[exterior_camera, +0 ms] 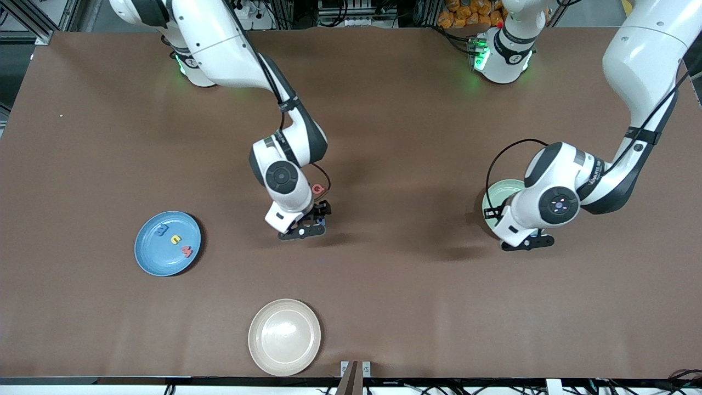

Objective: Sort upper and lower case letters into plates

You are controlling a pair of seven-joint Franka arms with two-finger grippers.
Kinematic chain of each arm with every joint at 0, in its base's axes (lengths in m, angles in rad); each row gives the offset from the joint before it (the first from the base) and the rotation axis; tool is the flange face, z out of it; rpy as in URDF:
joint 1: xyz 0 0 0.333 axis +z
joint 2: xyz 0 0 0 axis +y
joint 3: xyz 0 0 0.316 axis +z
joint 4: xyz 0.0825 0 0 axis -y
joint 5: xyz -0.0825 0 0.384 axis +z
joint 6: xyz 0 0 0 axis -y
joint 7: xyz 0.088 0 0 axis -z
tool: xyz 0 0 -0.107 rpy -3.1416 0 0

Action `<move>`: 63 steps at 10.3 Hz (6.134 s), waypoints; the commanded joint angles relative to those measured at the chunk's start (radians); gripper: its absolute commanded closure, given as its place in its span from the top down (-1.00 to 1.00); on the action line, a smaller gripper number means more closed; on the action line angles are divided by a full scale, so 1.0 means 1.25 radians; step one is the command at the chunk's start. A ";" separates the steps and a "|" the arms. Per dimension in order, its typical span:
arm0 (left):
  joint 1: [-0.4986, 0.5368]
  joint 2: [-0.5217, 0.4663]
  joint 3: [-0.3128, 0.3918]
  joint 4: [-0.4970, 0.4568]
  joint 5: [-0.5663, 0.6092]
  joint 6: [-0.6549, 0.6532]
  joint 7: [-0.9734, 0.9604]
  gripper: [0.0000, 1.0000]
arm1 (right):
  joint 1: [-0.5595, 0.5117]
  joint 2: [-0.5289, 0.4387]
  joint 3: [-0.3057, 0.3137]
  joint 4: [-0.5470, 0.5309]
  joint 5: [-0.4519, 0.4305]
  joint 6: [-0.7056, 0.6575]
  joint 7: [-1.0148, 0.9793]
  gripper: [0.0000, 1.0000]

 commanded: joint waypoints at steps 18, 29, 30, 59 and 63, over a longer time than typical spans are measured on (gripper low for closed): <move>-0.060 -0.014 -0.074 -0.043 0.023 0.034 -0.201 1.00 | -0.041 0.016 -0.006 0.088 0.001 -0.006 -0.039 -1.00; -0.646 0.130 0.128 0.251 -0.003 0.046 -0.842 1.00 | -0.490 -0.049 -0.012 0.080 -0.007 -0.186 -0.565 -1.00; -0.681 0.154 0.144 0.288 -0.009 0.053 -0.888 1.00 | -0.507 -0.048 -0.012 0.070 -0.006 -0.186 -0.574 -0.96; -0.917 0.366 0.278 0.526 -0.064 0.242 -1.036 -0.59 | -0.695 -0.655 0.184 -0.180 -0.182 -0.395 -0.373 1.00; -0.915 0.361 0.287 0.524 -0.064 0.242 -1.013 -1.00 | -0.687 -0.648 0.183 -0.090 -0.184 -0.464 -0.368 1.00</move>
